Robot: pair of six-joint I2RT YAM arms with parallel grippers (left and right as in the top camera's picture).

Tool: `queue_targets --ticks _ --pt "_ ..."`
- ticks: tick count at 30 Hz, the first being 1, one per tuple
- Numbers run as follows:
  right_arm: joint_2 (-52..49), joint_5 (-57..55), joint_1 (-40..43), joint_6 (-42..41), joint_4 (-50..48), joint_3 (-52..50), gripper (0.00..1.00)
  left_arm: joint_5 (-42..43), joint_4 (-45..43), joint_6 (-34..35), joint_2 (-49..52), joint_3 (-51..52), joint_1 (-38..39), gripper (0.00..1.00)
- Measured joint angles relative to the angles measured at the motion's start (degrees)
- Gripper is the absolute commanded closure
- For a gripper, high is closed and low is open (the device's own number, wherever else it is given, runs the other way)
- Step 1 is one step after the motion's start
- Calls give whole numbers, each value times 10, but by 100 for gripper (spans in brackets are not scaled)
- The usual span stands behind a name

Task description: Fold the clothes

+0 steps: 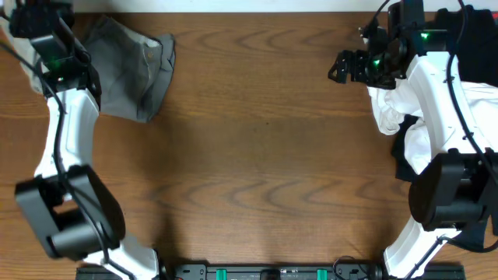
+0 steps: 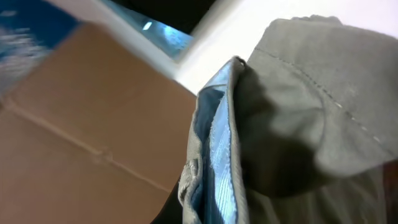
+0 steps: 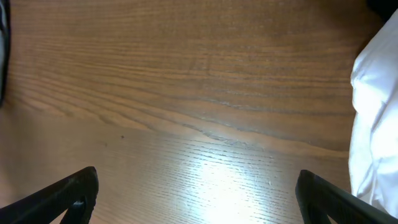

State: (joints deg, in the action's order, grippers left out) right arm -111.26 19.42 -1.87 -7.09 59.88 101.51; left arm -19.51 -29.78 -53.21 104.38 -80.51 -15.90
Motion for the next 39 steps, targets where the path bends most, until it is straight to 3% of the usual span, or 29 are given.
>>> queue_targets --ticks 13,23,24,25,26,27,33,36,39 --pt "0 -28 -12 0 -2 0 1 25 -18 -58 106 0 -21 94" --pt "0 -30 -13 0 -5 0 1 50 87 -62 106 -1 62 93" --pt "0 -30 -13 0 -5 0 1 55 102 -62 106 -1 72 78" --pt "0 -30 -13 0 -5 0 1 64 118 -62 106 -1 83 53" --pt "0 -30 -13 0 -5 0 1 71 130 -62 106 -1 90 12" --pt "0 -30 -13 0 -6 0 1 83 145 -61 106 -1 98 2" --pt "0 -30 -13 0 -5 0 1 118 159 -31 106 -1 120 2" --pt "0 -30 -13 1 -5 0 1 90 112 44 105 -1 121 2" --pt "0 -31 -13 1 -5 0 1 63 127 134 94 -2 119 2"
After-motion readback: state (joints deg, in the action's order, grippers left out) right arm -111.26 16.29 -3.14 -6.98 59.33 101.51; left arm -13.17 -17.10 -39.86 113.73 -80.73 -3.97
